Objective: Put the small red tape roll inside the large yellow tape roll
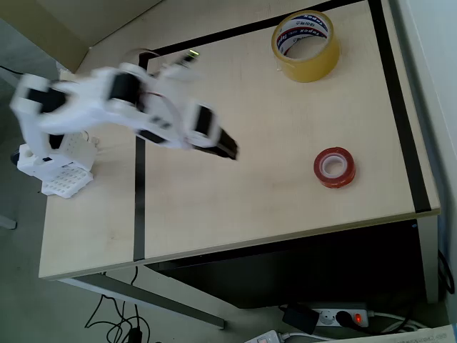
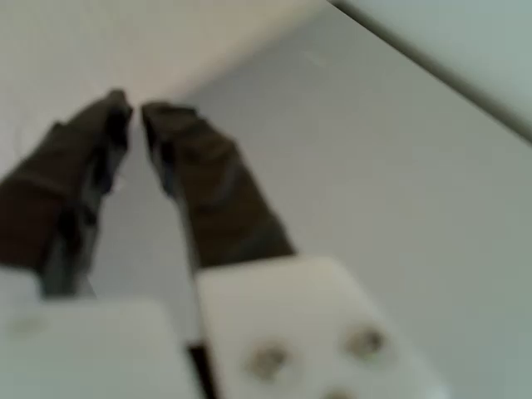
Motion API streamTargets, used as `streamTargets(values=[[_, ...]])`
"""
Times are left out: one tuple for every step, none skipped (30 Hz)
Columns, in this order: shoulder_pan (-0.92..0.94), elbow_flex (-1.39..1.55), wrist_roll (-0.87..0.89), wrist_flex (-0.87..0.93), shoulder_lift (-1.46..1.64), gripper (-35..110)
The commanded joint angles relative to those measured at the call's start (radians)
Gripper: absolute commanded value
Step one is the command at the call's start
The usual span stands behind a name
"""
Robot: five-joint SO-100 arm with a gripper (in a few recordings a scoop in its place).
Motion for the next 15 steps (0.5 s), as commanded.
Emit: streamTargets(values=[[-0.012, -0.583, -0.028, -0.058, -0.061, 0], [-0.020, -0.577, -0.028, -0.084, -0.066, 0], [-0.025, -0.577, -0.028, -0.112, -0.080, 0], [-0.028, -0.577, -0.028, -0.141, -0.092, 0], [-0.032, -0.577, -0.028, -0.169, -0.104, 0], [-0.037, -0.577, -0.028, -0.196, -0.115, 0], [-0.040, -0.577, -0.028, -0.227, -0.126, 0], [-0.041, -0.577, -0.028, -0.258, -0.138, 0], [-0.046, -0.577, -0.028, -0.287, -0.149, 0], [-0.049, -0.575, -0.028, -0.314, -0.158, 0], [-0.052, -0.574, -0.028, -0.342, -0.170, 0], [-0.054, -0.569, -0.028, -0.371, -0.183, 0], [-0.055, -0.569, -0.029, -0.399, -0.198, 0], [-0.057, -0.569, -0.029, -0.425, -0.213, 0], [-0.057, -0.568, -0.029, -0.449, -0.230, 0]])
